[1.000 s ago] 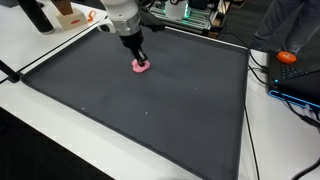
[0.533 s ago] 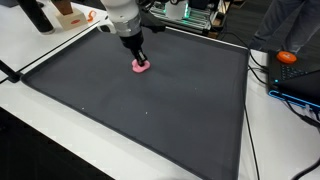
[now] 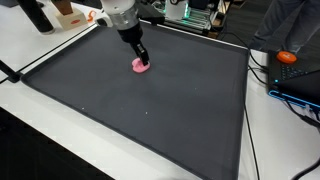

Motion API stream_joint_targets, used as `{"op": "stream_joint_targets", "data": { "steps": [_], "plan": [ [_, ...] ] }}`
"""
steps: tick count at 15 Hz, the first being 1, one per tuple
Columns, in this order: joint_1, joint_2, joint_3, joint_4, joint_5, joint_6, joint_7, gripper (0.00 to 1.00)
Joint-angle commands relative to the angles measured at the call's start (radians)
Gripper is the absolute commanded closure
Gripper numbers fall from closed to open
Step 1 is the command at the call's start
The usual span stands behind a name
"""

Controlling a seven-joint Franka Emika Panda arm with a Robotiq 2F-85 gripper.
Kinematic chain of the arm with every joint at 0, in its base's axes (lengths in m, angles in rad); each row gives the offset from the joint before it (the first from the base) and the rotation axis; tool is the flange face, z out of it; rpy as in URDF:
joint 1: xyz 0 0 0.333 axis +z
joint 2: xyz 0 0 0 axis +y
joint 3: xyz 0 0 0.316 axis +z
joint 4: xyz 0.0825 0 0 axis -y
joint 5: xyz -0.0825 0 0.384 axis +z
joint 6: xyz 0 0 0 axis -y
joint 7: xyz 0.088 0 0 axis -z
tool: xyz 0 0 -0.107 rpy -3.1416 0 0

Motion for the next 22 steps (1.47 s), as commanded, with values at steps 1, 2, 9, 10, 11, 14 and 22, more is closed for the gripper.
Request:
{"op": "stream_joint_targets", "data": {
  "steps": [1,2,9,10,11,14,22],
  "plan": [
    [-0.044,-0.051,0.014,-0.001,0.089,-0.078,-0.022,0.04],
    [-0.057,-0.060,0.011,0.004,0.120,-0.107,-0.016,0.00],
    [-0.173,-0.052,-0.028,0.037,0.328,-0.227,0.011,0.00],
    [-0.186,-0.049,-0.035,0.034,0.355,-0.220,0.018,0.00],
    [-0.202,-0.044,-0.038,0.036,0.387,-0.221,0.015,0.00],
    [-0.240,-0.025,-0.054,0.031,0.456,-0.214,0.013,0.00],
    [-0.286,0.039,-0.094,0.026,0.537,-0.205,-0.001,0.00]
  ]
}}
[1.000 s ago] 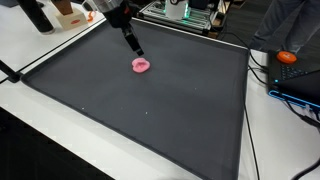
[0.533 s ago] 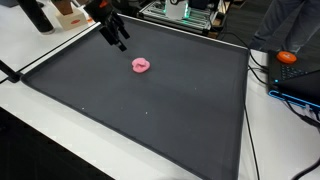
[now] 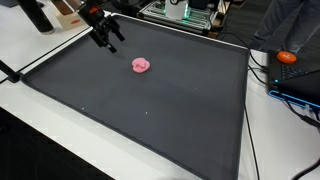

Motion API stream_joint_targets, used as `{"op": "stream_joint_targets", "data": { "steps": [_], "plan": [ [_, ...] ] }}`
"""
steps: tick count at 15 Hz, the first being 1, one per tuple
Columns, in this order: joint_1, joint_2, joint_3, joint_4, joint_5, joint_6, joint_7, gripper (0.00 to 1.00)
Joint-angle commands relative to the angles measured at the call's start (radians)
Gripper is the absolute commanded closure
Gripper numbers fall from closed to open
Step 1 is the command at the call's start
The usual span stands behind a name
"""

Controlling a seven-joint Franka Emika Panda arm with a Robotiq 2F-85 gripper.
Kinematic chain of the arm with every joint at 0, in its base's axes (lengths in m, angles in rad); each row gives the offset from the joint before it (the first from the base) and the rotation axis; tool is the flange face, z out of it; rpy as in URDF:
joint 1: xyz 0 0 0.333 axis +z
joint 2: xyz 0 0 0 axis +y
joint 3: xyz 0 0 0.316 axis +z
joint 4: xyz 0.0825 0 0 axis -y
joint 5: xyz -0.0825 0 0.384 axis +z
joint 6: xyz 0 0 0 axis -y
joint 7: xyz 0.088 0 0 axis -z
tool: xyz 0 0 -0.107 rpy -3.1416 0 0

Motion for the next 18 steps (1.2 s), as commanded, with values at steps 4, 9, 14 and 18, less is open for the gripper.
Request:
{"op": "stream_joint_targets", "data": {
  "steps": [4,9,14,18],
  "plan": [
    [-0.022,0.053,-0.014,0.005,0.047,-0.008,-0.019,0.00],
    [-0.014,0.085,-0.008,0.034,0.034,-0.017,-0.017,0.00],
    [0.020,0.116,0.001,0.098,-0.022,-0.031,-0.014,0.00],
    [0.070,0.148,0.015,0.162,-0.136,-0.031,-0.042,0.00]
  ]
}}
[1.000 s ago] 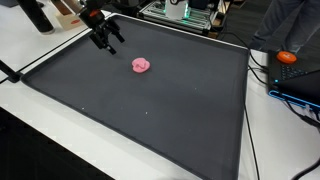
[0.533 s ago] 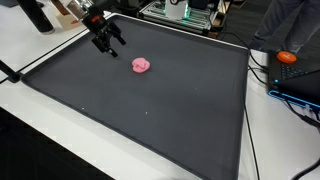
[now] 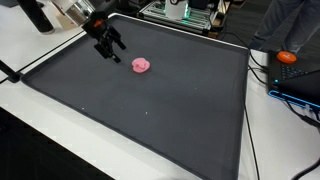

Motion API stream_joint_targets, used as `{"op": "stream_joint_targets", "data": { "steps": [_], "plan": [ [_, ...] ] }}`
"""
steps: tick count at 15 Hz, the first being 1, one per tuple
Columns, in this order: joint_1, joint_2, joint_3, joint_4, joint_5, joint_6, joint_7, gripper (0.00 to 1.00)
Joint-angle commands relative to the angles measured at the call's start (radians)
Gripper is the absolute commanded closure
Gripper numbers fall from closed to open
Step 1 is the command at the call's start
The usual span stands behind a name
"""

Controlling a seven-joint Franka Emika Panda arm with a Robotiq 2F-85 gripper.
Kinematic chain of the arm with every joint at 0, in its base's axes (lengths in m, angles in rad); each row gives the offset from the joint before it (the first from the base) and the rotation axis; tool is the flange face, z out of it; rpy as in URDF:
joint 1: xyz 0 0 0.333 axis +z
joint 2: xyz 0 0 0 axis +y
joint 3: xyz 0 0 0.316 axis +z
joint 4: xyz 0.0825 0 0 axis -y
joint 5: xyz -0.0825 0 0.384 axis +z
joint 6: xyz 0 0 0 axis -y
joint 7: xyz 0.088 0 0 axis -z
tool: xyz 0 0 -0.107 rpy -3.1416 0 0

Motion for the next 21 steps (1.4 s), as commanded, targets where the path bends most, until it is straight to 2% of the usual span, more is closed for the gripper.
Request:
{"op": "stream_joint_targets", "data": {
  "steps": [1,5,16,21],
  "plan": [
    [0.042,0.051,0.010,0.079,-0.118,-0.028,-0.038,0.00],
    [0.086,0.086,0.032,0.142,-0.241,-0.037,-0.097,0.00],
    [0.187,0.167,0.084,0.326,-0.526,-0.181,-0.337,0.00],
    [0.234,0.176,0.111,0.338,-0.645,-0.149,-0.471,0.00]
  ]
}}
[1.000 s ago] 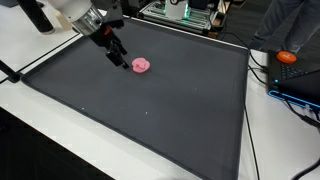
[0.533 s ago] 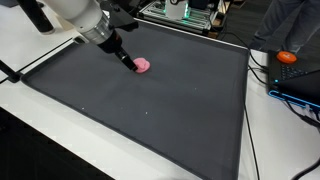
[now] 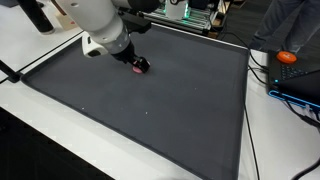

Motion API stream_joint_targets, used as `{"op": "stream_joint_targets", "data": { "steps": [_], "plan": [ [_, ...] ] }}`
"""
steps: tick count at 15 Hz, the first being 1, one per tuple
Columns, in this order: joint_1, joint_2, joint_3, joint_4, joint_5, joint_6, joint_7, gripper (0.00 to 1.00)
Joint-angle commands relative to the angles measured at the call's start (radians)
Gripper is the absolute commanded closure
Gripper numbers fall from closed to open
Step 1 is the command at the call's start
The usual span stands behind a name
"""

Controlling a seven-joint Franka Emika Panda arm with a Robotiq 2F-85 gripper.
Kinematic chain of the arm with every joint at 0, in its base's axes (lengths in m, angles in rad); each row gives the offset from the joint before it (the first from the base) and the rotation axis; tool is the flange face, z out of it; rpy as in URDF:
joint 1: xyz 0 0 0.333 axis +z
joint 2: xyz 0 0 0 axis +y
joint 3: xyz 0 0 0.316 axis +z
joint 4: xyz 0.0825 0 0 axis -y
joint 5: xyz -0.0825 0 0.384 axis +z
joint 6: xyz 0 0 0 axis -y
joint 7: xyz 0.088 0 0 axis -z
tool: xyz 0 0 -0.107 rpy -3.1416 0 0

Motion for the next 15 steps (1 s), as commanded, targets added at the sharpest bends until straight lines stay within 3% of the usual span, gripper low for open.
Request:
{"op": "stream_joint_targets", "data": {
  "steps": [1,15],
  "plan": [
    [0.026,0.014,0.020,0.017,-0.092,0.013,-0.106,0.00],
    [0.068,-0.058,0.123,-0.118,-0.348,0.054,-0.554,0.00]
  ]
}}
